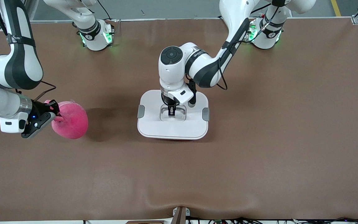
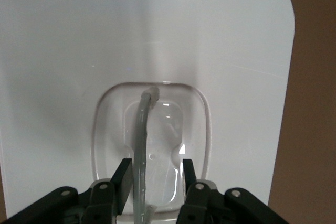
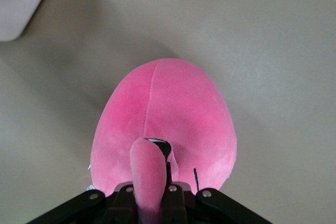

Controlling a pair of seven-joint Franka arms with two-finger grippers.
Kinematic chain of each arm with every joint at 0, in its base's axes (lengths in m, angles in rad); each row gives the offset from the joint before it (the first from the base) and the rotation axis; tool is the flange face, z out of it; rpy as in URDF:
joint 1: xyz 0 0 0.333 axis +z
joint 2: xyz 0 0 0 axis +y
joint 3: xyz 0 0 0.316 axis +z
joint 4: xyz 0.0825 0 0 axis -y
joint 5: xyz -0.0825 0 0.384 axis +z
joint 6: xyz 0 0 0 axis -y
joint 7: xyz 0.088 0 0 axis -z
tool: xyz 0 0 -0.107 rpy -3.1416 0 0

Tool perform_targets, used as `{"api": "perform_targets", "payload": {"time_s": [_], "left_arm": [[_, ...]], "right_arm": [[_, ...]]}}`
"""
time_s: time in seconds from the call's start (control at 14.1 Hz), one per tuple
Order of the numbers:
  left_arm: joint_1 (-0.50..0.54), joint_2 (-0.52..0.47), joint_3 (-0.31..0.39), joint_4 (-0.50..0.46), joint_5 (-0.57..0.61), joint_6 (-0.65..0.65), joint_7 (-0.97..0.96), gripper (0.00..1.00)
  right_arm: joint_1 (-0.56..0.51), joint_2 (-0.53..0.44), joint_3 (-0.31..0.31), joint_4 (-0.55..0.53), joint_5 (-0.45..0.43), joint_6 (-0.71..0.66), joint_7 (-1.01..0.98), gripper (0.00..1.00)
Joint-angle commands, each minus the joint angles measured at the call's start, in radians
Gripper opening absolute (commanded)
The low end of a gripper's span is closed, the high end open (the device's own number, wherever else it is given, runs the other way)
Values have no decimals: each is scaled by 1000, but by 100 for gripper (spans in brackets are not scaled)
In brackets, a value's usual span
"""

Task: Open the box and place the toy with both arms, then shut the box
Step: 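Grasp the lid handle with the left gripper while the right gripper grasps the plush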

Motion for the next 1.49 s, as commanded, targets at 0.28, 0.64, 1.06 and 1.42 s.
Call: {"api": "perform_targets", "payload": {"time_s": [0.28, 0.64, 1.06, 1.42], "left_arm": [[-7, -3, 12, 6, 21, -38, -23, 35], [-7, -3, 12, 6, 21, -38, -25, 16], [-10, -12, 10, 5, 21, -51, -25, 0], [-10, -12, 10, 6, 21, -51, -23, 0]], "right_arm": [[44, -34, -6, 4, 43, -58, 137, 0], [47, -35, -6, 4, 43, -60, 145, 0], [45, -35, -6, 4, 43, -58, 145, 0], [45, -35, -6, 4, 43, -58, 145, 0]]}}
